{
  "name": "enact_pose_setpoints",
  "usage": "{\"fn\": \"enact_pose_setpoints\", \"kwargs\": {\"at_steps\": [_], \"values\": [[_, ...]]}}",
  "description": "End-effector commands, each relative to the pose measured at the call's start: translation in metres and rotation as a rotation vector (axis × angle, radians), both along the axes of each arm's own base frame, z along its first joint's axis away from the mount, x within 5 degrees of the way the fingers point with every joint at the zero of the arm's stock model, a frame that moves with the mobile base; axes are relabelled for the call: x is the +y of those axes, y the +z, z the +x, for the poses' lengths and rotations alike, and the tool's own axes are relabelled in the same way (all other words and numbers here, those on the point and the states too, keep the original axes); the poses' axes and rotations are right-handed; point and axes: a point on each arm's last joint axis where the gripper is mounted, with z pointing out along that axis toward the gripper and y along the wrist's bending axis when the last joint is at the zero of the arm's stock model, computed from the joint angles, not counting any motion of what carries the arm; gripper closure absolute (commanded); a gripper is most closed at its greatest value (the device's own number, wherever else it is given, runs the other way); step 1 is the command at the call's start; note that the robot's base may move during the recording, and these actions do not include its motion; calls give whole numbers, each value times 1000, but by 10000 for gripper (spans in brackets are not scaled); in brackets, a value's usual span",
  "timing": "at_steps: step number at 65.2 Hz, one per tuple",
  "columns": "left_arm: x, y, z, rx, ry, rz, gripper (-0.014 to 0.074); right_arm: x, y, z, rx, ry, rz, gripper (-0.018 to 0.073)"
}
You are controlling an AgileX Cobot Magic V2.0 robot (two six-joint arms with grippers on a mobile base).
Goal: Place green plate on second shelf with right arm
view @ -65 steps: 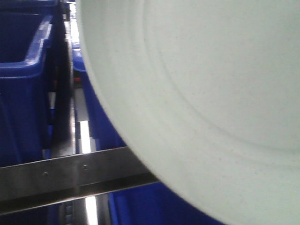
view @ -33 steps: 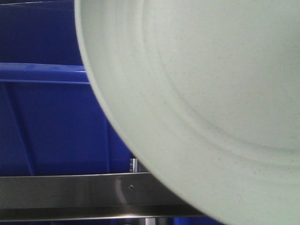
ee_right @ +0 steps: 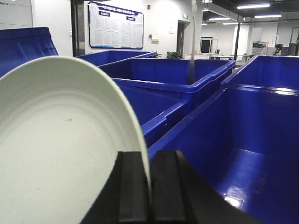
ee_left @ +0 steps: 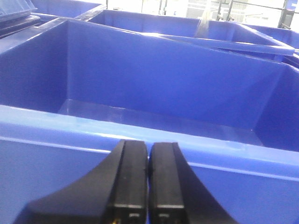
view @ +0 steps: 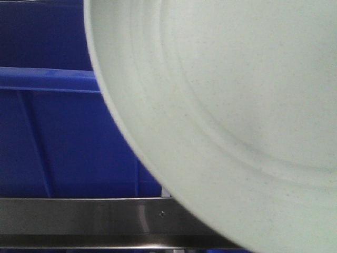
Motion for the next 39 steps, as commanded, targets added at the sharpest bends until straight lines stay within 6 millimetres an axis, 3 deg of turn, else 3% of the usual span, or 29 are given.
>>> {"fn": "enact_pose_setpoints", "kwargs": {"at_steps": [1, 39], "values": [[0, -5, 0, -63, -1, -17, 466, 3, 16, -5, -65, 53, 41, 505], [0, -5, 0, -63, -1, -17, 466, 6, 19, -9, -139, 87, -6, 505]]}}
